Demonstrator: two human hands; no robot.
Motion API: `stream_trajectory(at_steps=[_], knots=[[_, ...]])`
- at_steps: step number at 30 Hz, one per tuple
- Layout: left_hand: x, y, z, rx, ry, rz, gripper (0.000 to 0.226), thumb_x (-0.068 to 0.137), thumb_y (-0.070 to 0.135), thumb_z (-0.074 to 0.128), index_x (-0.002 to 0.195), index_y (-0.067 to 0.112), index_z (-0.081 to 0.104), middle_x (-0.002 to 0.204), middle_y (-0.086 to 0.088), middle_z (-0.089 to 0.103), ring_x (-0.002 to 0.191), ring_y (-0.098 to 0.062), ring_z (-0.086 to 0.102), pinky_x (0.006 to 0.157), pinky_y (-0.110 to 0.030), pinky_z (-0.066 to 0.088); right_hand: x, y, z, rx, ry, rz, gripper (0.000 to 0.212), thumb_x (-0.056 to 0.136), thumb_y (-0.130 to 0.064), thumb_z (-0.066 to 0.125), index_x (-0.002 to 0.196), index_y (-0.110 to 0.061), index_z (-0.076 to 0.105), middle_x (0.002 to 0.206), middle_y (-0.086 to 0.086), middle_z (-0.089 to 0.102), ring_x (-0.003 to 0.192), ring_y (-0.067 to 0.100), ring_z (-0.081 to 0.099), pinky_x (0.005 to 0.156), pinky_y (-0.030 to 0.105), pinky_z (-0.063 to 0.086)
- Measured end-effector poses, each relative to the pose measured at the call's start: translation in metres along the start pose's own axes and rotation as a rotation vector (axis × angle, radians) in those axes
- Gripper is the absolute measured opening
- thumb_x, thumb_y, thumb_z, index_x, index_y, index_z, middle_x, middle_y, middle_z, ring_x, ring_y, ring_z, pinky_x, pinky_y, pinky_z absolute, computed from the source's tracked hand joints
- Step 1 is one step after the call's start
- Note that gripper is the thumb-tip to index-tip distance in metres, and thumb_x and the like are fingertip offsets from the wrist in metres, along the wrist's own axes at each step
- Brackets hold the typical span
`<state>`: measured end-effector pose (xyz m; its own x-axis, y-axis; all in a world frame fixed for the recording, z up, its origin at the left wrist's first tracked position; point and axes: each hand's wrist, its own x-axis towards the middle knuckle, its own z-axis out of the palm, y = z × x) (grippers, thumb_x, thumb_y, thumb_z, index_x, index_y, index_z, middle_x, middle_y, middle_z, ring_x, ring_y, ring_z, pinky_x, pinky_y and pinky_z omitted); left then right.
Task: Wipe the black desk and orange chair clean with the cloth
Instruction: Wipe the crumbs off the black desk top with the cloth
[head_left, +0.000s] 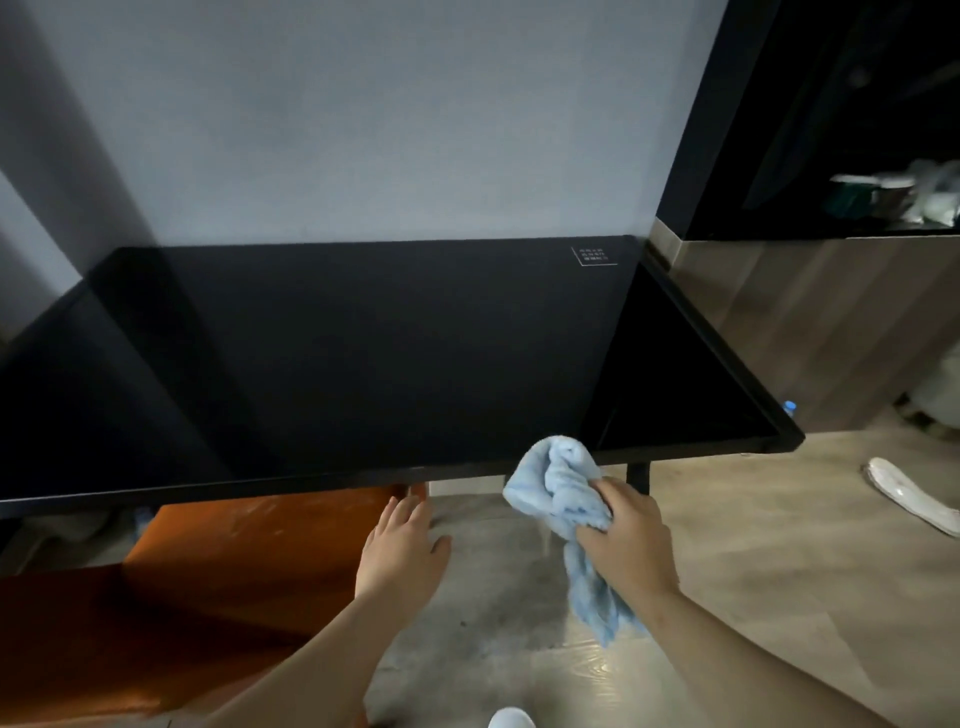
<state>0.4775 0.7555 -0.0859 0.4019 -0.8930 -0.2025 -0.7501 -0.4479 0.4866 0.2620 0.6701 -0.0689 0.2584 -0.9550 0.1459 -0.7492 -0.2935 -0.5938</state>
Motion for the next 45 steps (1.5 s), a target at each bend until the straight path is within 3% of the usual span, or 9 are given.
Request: stream_trajectory(at_steps=[5, 9, 14, 19, 27, 31, 34, 40, 45], knots=[[0.016, 0.021, -0.001, -0.021, 0.080, 0.028, 0.048, 0.094, 0.034, 0.050, 0.140, 0.028, 0.037, 0.149, 0.006, 0.034, 0.141, -0.016, 0.021, 0.114, -0.037, 0.028, 0.030, -0.013, -0.003, -0.044, 0.086, 0.172, 0.027, 0.086, -0.021, 0.058, 0.113, -0.019, 0.057, 0.117, -0.003, 0.057, 0.114, 0.024, 0.049, 0.087, 0.045, 0.047], [0.041, 0.055, -0.005, -0.234, 0.197, -0.093, 0.048, 0.092, 0.027, 0.054, 0.138, 0.027, 0.041, 0.144, 0.004, 0.040, 0.136, -0.017, 0.033, 0.107, -0.039, 0.039, 0.065, -0.024, 0.010, -0.075, 0.109, 0.160, 0.053, 0.087, -0.024, 0.058, 0.137, -0.029, 0.040, 0.144, -0.005, 0.037, 0.130, 0.024, 0.034, 0.097, 0.046, 0.038], [0.078, 0.117, 0.009, -0.282, 0.255, -0.072, 0.040, 0.094, 0.022, 0.047, 0.134, 0.025, 0.046, 0.134, 0.009, 0.046, 0.123, -0.014, 0.044, 0.096, -0.040, 0.047, 0.116, 0.009, 0.021, -0.405, -0.306, -0.154, 0.064, 0.088, -0.043, 0.052, 0.140, -0.047, 0.015, 0.156, -0.009, 0.005, 0.137, 0.026, 0.016, 0.105, 0.053, 0.025], [0.108, 0.173, 0.045, -0.208, 0.166, -0.082, 0.044, 0.094, 0.025, 0.048, 0.137, 0.024, 0.041, 0.138, 0.009, 0.042, 0.131, -0.013, 0.036, 0.101, -0.037, 0.042, 0.161, 0.064, -0.006, -0.388, -0.342, -0.133, 0.054, 0.089, -0.048, 0.046, 0.136, -0.048, 0.021, 0.152, -0.009, 0.012, 0.131, 0.027, 0.022, 0.101, 0.052, 0.027], [0.133, 0.251, 0.088, -0.141, 0.018, -0.008, 0.050, 0.096, 0.029, 0.047, 0.144, 0.023, 0.032, 0.148, 0.005, 0.032, 0.141, -0.015, 0.020, 0.113, -0.037, 0.029, 0.198, 0.200, -0.109, -0.502, -0.187, 0.362, 0.056, 0.094, -0.043, 0.040, 0.143, -0.045, 0.015, 0.150, -0.008, 0.017, 0.127, 0.024, 0.029, 0.093, 0.044, 0.034], [0.133, 0.271, 0.104, -0.094, -0.025, 0.049, 0.051, 0.096, 0.030, 0.047, 0.144, 0.023, 0.031, 0.149, 0.005, 0.030, 0.142, -0.015, 0.017, 0.114, -0.038, 0.027, 0.174, 0.258, -0.148, -0.208, -0.097, 0.791, 0.043, 0.095, -0.031, 0.042, 0.138, -0.028, 0.034, 0.137, 0.012, 0.037, 0.122, 0.035, 0.037, 0.101, 0.045, 0.031], [0.131, 0.278, 0.109, -0.063, -0.041, 0.069, 0.050, 0.096, 0.030, 0.046, 0.143, 0.023, 0.033, 0.149, 0.005, 0.030, 0.142, -0.016, 0.017, 0.114, -0.038, 0.026, 0.142, 0.289, -0.169, -0.120, -0.019, 0.930, 0.043, 0.094, -0.025, 0.044, 0.136, -0.022, 0.037, 0.134, 0.018, 0.040, 0.123, 0.039, 0.037, 0.103, 0.047, 0.030], [0.115, 0.277, 0.112, -0.003, -0.046, 0.092, 0.047, 0.096, 0.030, 0.046, 0.142, 0.025, 0.036, 0.150, 0.005, 0.030, 0.143, -0.017, 0.016, 0.114, -0.037, 0.025, 0.160, 0.253, -0.182, -0.012, 0.225, 0.655, 0.046, 0.088, -0.020, 0.054, 0.134, -0.021, 0.044, 0.133, 0.013, 0.045, 0.119, 0.040, 0.043, 0.098, 0.054, 0.039], [0.109, 0.264, 0.091, 0.018, -0.016, 0.049, 0.049, 0.095, 0.032, 0.047, 0.142, 0.027, 0.034, 0.151, 0.004, 0.028, 0.143, -0.017, 0.015, 0.114, -0.038, 0.025, 0.184, 0.207, -0.166, -0.109, 0.150, 0.356, 0.040, 0.084, -0.022, 0.053, 0.123, -0.023, 0.050, 0.127, 0.004, 0.049, 0.114, 0.031, 0.047, 0.089, 0.047, 0.045]])
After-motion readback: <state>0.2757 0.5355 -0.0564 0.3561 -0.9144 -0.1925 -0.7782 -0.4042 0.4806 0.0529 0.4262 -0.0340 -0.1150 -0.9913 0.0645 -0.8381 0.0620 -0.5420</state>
